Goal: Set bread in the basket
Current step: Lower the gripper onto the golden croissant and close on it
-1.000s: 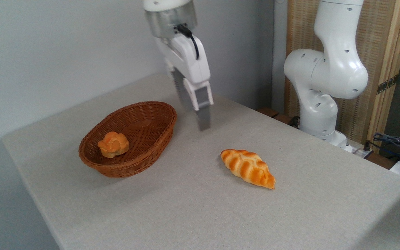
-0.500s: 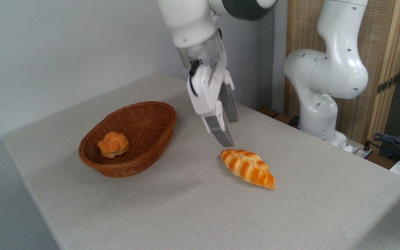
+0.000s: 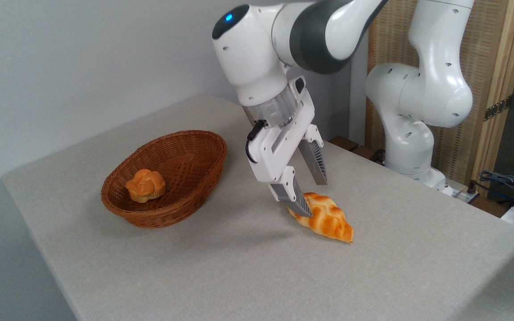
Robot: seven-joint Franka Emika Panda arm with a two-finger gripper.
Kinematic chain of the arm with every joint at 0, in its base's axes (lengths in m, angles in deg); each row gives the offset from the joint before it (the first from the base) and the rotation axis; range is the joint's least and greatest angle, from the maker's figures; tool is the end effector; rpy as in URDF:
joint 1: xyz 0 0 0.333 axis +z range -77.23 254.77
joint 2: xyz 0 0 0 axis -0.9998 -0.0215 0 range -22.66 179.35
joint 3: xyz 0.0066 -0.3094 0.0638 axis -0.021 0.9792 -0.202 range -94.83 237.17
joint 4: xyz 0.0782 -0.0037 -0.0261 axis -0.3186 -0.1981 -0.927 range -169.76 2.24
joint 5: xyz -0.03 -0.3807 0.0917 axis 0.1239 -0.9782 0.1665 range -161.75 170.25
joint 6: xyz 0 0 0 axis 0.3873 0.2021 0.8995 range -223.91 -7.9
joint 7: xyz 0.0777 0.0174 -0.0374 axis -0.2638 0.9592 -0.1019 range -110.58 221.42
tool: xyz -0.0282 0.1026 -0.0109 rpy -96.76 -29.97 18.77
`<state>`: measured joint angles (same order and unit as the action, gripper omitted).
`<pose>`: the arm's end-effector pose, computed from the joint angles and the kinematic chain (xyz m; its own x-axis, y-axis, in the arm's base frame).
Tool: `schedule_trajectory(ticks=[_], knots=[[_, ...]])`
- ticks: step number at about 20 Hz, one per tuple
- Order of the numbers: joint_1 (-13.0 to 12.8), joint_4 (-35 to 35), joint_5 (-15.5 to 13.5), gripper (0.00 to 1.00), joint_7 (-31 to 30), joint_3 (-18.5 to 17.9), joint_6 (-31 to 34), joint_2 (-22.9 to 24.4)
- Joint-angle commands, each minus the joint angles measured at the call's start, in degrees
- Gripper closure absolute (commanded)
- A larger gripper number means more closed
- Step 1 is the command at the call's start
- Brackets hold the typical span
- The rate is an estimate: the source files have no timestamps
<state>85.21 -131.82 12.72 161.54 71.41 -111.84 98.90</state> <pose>0.4036 -0.0144 0.4289 -0.3951 -0.9169 -0.0566 -0.8876 0.3652 0.2806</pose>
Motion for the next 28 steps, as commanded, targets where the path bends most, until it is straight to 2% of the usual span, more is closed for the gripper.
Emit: schedule_trajectory(ticks=[1,4,7,8,11,12,23,28], knots=[[-0.93,-4.40,1.20,0.00,2.69,-0.59,-5.42,1.69],[-0.93,-5.72,1.28,0.00,3.05,-0.59,-6.93,1.60],[-1.01,-6.08,2.69,0.03,3.05,-0.50,-7.01,1.51],[-1.19,-6.16,2.87,0.12,3.05,-0.50,-6.93,1.42],[-1.37,-6.25,2.87,0.50,3.48,-0.50,-6.75,1.33],[-1.37,-6.25,2.87,0.58,4.27,-0.50,-6.58,1.33],[-1.37,-6.08,2.87,0.62,5.16,-0.50,-6.05,1.25],[-1.37,-3.54,2.69,0.62,4.54,0.20,-3.07,1.25]])
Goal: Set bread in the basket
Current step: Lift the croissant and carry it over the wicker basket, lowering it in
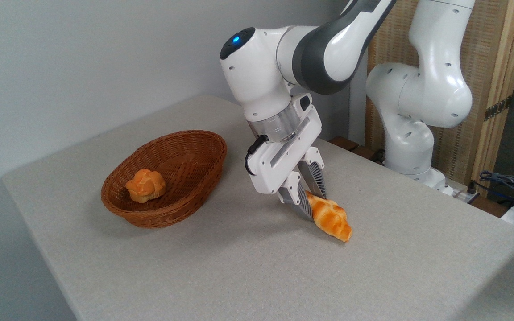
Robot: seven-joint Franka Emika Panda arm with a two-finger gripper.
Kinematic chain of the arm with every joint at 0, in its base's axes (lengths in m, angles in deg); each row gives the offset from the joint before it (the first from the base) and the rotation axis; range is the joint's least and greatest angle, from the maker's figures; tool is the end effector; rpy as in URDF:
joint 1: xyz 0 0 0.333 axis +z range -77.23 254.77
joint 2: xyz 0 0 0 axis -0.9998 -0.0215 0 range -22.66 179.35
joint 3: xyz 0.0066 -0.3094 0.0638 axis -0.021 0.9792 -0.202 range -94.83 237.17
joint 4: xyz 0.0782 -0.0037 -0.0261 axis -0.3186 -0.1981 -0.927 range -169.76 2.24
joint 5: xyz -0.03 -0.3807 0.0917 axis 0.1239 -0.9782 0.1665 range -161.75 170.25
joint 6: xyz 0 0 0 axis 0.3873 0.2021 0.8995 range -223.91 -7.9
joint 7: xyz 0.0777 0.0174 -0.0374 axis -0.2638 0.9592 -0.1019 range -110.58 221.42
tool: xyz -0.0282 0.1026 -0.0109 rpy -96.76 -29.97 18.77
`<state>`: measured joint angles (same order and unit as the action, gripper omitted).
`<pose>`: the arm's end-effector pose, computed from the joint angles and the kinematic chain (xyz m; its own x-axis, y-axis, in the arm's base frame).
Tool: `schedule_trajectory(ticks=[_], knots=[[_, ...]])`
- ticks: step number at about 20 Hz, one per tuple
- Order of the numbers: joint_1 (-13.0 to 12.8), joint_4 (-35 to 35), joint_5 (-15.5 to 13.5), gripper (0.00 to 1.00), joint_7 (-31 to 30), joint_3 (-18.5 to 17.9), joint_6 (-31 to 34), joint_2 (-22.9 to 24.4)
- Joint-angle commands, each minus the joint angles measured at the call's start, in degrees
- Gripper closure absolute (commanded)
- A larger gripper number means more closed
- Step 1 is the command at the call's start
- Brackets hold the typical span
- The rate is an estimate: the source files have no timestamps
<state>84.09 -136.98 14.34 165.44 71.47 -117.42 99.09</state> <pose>0.3933 -0.0214 0.3971 -0.4965 -0.8662 -0.0567 -0.8402 0.4631 0.2820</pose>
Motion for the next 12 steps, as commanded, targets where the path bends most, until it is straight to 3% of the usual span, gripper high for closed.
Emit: schedule_trajectory(ticks=[1,2,6,12], knots=[[-0.33,3.28,0.37,0.63,0.20,0.32,3.91,1.05],[-0.33,4.17,0.10,0.62,-0.07,0.32,4.62,1.05],[-0.42,11.54,-7.17,0.62,-7.16,1.72,8.13,-0.35],[-2.34,21.57,-21.06,0.60,-32.72,2.52,8.49,-4.30]])
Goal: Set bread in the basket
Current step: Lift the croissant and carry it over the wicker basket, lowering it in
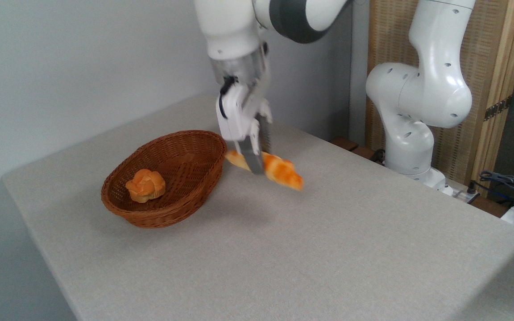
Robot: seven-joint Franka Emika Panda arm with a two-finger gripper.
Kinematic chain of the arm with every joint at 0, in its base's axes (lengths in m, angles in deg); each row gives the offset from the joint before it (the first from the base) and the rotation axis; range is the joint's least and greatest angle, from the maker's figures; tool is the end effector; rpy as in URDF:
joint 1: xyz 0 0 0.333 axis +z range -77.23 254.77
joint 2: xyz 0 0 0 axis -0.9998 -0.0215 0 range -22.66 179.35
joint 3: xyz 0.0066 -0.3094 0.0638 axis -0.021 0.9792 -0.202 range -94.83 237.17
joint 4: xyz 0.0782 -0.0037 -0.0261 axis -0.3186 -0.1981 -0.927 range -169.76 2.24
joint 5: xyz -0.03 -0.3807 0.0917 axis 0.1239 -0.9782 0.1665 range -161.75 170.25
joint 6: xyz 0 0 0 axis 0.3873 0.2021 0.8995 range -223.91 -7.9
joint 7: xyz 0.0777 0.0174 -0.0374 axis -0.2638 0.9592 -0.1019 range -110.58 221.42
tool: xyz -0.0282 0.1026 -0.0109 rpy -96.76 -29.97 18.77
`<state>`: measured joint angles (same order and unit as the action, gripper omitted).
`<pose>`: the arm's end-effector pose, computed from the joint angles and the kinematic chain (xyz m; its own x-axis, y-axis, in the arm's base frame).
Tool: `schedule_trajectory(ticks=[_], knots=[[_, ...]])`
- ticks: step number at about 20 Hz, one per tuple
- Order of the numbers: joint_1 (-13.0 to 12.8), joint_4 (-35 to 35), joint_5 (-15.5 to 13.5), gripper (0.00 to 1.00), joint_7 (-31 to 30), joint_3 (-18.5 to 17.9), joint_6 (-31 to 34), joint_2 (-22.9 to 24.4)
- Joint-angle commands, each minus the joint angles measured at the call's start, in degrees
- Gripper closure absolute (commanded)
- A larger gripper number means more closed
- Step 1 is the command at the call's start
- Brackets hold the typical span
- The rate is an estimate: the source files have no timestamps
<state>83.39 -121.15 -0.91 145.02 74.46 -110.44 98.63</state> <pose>0.4301 -0.0755 0.5089 -0.1137 -0.9914 0.0652 -0.9879 0.1198 0.0985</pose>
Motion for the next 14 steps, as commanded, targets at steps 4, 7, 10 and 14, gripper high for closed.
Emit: schedule_trajectory(ticks=[4,7,10,14], knots=[[-2.97,8.65,-11.71,0.54,-33.58,3.82,-2.08,-6.84],[-3.85,8.47,-14.61,0.41,-49.82,8.21,-11.47,-10.52],[-5.16,8.47,-14.62,0.29,-58.99,10.15,-17.72,-13.16],[-5.78,8.12,-13.91,0.00,-63.58,11.57,-19.76,-14.84]])
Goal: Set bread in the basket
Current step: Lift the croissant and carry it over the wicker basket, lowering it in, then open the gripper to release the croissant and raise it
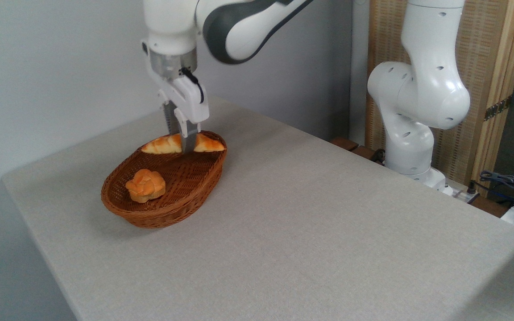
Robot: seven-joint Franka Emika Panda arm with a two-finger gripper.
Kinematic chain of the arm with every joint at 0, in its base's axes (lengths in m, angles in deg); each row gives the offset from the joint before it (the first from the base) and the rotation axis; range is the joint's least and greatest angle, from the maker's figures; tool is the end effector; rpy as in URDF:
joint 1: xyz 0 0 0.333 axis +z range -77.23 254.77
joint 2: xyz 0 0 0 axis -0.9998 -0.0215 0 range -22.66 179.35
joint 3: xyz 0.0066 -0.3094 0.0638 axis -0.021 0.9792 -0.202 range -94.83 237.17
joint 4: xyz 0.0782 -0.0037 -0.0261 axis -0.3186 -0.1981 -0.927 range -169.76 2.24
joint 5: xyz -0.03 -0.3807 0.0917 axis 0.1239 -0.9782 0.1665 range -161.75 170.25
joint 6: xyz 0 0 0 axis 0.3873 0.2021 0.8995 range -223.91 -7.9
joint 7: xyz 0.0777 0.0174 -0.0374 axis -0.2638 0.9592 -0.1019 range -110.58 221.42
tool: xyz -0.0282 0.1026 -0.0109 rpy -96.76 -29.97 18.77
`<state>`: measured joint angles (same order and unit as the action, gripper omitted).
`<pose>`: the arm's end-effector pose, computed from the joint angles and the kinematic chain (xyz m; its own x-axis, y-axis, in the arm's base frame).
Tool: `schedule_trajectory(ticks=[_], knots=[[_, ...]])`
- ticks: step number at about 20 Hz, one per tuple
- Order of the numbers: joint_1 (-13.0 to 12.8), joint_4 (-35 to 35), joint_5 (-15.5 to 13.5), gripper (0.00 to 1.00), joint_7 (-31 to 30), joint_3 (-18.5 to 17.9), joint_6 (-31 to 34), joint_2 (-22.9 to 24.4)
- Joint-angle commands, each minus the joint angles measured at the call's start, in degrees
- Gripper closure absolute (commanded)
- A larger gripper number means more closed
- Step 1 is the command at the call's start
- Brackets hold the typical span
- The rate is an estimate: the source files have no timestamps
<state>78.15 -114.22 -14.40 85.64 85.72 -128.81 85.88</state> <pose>0.4697 -0.2425 0.4876 0.6800 -0.7003 0.2172 -0.7329 -0.6568 0.1773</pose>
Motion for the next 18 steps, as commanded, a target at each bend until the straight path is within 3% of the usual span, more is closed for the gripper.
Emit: schedule_trajectory(ticks=[1,15,17,18], knots=[[-0.54,1.19,-0.50,0.00,-4.20,0.30,-1.38,-2.08],[-0.37,1.36,-0.24,0.00,-3.67,-0.05,-1.21,-1.56],[-0.10,1.54,1.42,0.00,-3.67,-0.31,-0.95,-0.77],[0.07,1.71,3.86,0.00,-3.76,-0.58,-0.86,0.02]])
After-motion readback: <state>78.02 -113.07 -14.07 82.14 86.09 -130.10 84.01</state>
